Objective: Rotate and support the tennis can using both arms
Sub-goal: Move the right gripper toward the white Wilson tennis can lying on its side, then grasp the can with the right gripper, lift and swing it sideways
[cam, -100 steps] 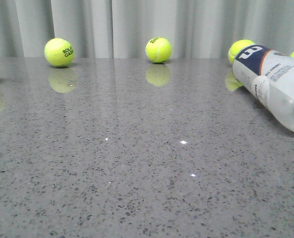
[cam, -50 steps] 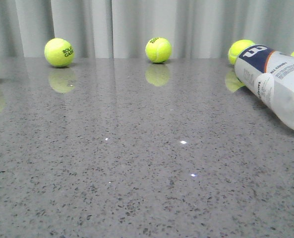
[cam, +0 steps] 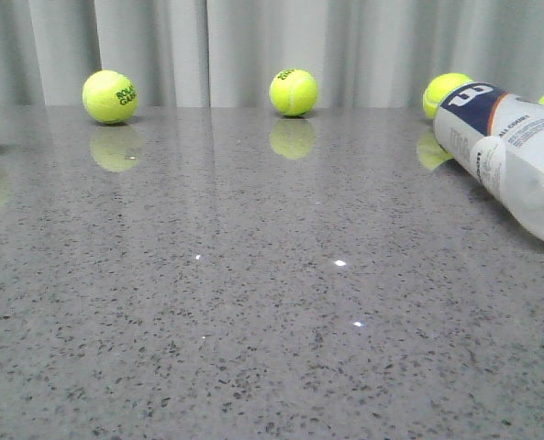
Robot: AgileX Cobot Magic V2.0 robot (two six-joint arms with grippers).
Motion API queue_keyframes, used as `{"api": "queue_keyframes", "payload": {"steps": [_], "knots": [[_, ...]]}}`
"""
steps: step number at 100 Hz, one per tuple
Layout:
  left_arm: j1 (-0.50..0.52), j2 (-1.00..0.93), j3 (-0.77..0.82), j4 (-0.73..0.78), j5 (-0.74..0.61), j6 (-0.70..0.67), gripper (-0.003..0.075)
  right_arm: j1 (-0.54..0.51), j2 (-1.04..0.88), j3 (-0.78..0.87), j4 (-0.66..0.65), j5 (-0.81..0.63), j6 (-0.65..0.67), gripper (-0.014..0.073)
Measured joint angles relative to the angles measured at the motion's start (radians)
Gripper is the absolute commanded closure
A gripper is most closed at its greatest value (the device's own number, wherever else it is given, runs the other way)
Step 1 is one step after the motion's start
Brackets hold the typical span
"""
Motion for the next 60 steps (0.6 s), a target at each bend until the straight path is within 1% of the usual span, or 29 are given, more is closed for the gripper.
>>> {"api": "queue_keyframes", "payload": {"steps": [4,8,22,39,51,60], "knots": [[0.0,0.0,0.0,0.0,0.0,0.0,0.0739,0.007,0.026,-0.026,0.0,0.018,0.0,-0.004],[0.0,0.0,0.0,0.0,0.0,0.0,0.0738,0.011,0.053,-0.048,0.0,0.033,0.0,-0.0073],[0.0,0.0,0.0,0.0,0.0,0.0,0.0739,0.049,0.15,-0.134,0.012,0.078,0.0,-0.0049],[0.0,0.0,0.0,0.0,0.0,0.0,0.0739,0.102,0.275,-0.249,0.089,0.122,0.0,-0.0049],[0.0,0.0,0.0,0.0,0.0,0.0,0.0738,0.115,0.369,-0.323,0.15,0.136,0.0,-0.0049],[0.0,0.0,0.0,0.0,0.0,0.0,0.0739,0.116,0.45,-0.374,0.173,0.147,0.0,-0.0049]]}}
